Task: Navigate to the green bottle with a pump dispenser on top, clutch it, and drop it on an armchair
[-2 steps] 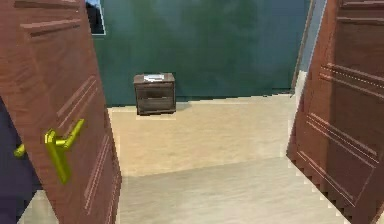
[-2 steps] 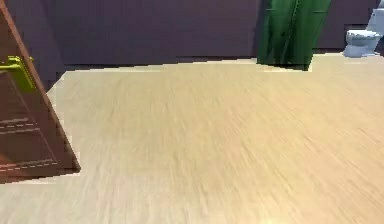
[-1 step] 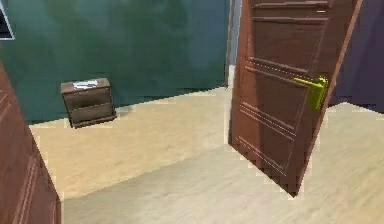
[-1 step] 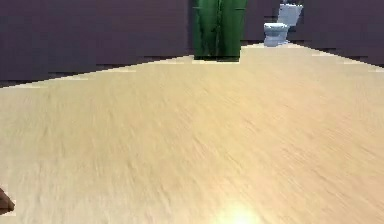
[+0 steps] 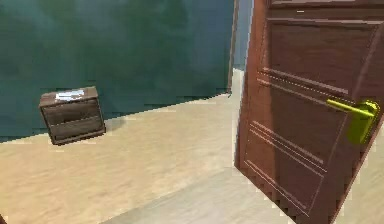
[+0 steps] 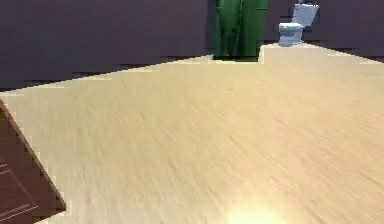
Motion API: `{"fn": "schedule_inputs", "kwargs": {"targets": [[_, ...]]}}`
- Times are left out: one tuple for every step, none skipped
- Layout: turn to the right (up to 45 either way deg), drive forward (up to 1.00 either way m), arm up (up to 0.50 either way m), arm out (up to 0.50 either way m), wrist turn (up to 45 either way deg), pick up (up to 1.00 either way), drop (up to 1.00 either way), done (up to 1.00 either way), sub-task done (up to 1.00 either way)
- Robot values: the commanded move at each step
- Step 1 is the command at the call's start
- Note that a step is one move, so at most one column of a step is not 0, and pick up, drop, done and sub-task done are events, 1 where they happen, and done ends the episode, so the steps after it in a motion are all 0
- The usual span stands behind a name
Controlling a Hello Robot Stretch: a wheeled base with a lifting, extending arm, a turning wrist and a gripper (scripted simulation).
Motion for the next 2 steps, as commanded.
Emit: {"fn": "schedule_inputs", "kwargs": {"targets": [[0.0,1.00,0.00,0.00,0.0,0.00,0.00,0.00,0.00],[0.0,1.00,0.00,0.00,0.0,0.00,0.00,0.00,0.00]]}}
